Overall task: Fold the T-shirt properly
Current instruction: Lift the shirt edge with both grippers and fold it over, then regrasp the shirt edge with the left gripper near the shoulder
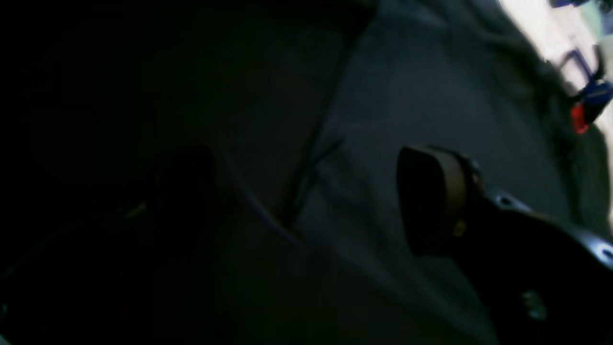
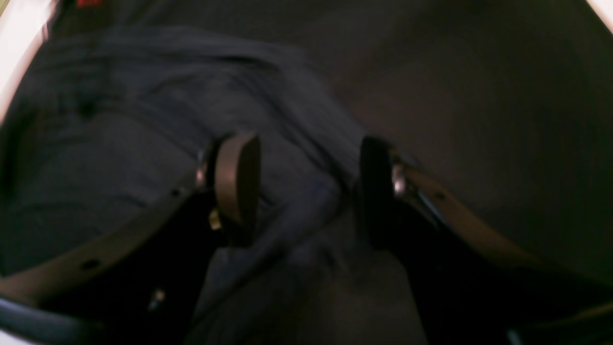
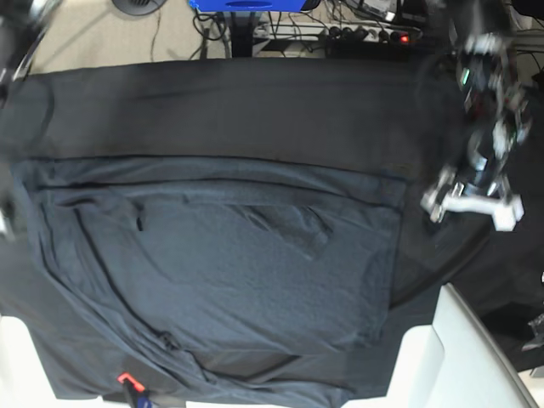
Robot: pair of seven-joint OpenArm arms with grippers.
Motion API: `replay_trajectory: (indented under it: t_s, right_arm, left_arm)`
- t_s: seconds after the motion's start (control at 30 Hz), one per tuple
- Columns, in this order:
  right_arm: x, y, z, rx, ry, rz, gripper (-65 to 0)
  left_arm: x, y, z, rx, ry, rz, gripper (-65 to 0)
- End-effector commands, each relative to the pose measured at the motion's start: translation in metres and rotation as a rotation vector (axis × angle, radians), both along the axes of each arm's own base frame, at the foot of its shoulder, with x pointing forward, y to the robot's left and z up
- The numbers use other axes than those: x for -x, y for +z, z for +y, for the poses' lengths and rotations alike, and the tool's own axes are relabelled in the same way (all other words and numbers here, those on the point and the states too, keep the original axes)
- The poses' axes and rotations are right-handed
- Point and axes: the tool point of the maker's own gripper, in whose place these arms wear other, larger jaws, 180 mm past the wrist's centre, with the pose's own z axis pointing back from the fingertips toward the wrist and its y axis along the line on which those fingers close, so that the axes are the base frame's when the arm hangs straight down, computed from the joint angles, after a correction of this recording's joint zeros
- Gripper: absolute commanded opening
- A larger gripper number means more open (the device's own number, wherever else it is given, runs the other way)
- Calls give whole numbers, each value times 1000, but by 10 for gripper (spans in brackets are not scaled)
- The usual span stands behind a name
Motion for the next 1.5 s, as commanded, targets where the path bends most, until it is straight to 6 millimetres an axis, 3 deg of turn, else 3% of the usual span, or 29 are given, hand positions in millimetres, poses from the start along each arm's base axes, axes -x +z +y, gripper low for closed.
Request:
replay_trajectory:
  t_s: [0.0, 0.13, 0.23, 0.5, 0.73, 0.9, 1.07, 1.13, 1.3, 1.37, 1.47]
  right_arm:
    - [1, 9, -6, -19, -28, -72, -330]
    - [34, -20, 2, -161, -82, -142, -330]
    - [38, -44, 14, -217, -55, -121, -332]
    - [33, -90, 12, -325, -154, -82, -333]
    - [27, -95, -6, -323, -191, -80, -336]
    - [24, -102, -3, -356, -201, -67, -347]
    - [21, -103, 1, -368, -198, -69, -587]
    - [21, -103, 2, -370, -195, -67, -642]
    - [23, -104, 3, -372, -195, -63, -648]
    - [23, -104, 3, -372, -196, -62, -648]
    - [23, -104, 3, -373, -195, -61, -648]
  left_arm:
    - [1, 9, 2, -16, -17, -26, -87]
    - [39, -15, 3, -24, -21, 67, -86]
    - [57, -24, -9, -16, -93, 87, -86]
    - [80, -40, -25, 24, -124, 120, -86]
    - [81, -41, -27, 29, -121, 121, -86]
    - [79, -41, -26, 30, -118, 118, -86]
    - [76, -51, -22, 51, -94, 133, -86]
    - [75, -54, -21, 55, -90, 138, -84]
    - [56, -48, -19, 61, -82, 103, -77]
    - [48, -52, -18, 76, -68, 100, -10]
    - [40, -63, -20, 113, -42, 109, 0]
